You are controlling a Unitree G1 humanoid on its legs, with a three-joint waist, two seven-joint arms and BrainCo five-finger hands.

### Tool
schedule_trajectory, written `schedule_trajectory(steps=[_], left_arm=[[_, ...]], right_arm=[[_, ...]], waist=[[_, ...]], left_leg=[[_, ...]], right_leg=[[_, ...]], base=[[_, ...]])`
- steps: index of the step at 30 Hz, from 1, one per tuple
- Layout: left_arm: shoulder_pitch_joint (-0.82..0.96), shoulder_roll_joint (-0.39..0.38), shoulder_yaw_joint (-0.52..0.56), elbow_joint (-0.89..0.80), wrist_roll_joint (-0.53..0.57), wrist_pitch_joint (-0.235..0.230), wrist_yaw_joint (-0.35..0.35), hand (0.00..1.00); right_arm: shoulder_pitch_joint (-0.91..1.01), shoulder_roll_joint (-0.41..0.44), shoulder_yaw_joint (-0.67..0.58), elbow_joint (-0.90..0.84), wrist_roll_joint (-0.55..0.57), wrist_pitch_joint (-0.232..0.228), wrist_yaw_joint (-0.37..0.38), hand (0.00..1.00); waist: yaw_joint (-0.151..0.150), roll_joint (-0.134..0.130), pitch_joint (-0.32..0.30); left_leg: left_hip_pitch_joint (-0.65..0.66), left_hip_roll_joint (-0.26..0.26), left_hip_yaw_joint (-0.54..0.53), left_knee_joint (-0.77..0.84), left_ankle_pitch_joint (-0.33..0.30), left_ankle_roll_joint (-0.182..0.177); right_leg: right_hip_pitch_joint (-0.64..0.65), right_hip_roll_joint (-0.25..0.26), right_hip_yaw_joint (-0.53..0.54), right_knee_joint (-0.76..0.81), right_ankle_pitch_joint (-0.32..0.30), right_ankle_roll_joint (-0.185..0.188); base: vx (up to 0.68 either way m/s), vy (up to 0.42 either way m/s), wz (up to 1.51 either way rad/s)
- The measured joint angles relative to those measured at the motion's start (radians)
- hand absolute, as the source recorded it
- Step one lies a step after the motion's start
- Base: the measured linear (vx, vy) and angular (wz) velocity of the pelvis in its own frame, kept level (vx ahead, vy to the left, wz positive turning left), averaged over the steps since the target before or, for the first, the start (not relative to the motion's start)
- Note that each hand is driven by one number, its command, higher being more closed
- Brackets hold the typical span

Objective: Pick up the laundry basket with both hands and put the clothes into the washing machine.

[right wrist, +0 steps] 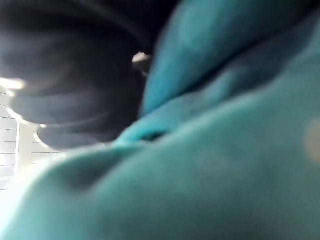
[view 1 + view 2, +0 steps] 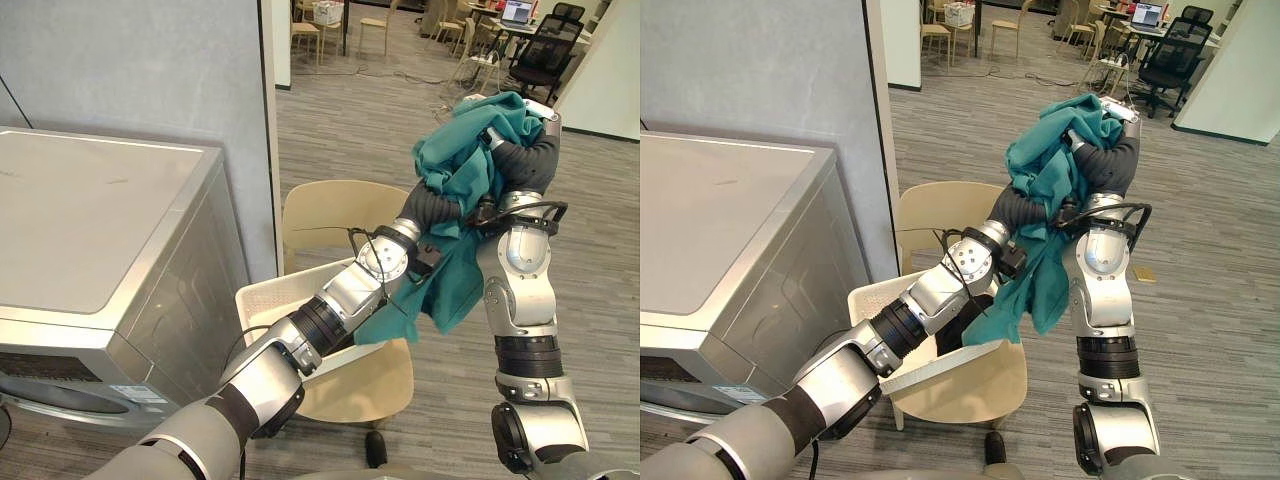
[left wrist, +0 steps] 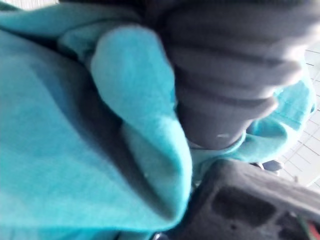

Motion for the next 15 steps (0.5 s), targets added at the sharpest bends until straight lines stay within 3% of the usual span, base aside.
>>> schedule_trajectory(steps=[3, 4, 11, 15], left_arm=[[0.000, -0.001, -0.001, 0.001, 0.002, 0.000, -0.001, 1.00], [0.000, -0.001, -0.001, 0.002, 0.008, 0.000, -0.001, 1.00], [0.000, -0.002, -0.002, 0.009, 0.030, 0.001, -0.005, 1.00], [0.000, -0.001, 0.012, 0.009, 0.061, 0.001, -0.008, 1.00]], right_arm=[[-0.001, 0.006, 0.008, 0.000, 0.000, 0.000, -0.001, 1.00], [-0.002, 0.006, 0.012, 0.000, 0.000, 0.000, -0.003, 0.00], [-0.002, 0.019, 0.010, -0.048, 0.035, 0.000, -0.016, 0.00], [0.014, 0.017, -0.073, -0.138, 0.059, -0.017, -0.015, 0.00]], waist=[[-0.004, 0.000, 0.000], [-0.014, 0.000, 0.000], [-0.019, -0.004, 0.003], [-0.015, -0.011, 0.007]], left_leg=[[0.001, 0.000, 0.008, -0.002, 0.000, 0.000], [0.001, 0.000, 0.008, -0.003, 0.000, 0.000], [0.003, 0.000, 0.013, -0.003, 0.000, 0.000], [0.004, 0.000, 0.015, -0.004, 0.000, 0.001]], right_leg=[[-0.007, 0.003, 0.010, 0.000, 0.001, -0.001], [-0.006, 0.003, 0.012, 0.000, 0.001, 0.001], [-0.006, 0.004, 0.014, 0.000, 0.001, 0.001], [-0.005, 0.004, 0.013, 0.000, 0.002, 0.002]], base=[[0.01, -0.016, -0.09], [0.00, 0.000, 0.00], [0.00, -0.002, 0.00], [0.00, 0.000, 0.00]])
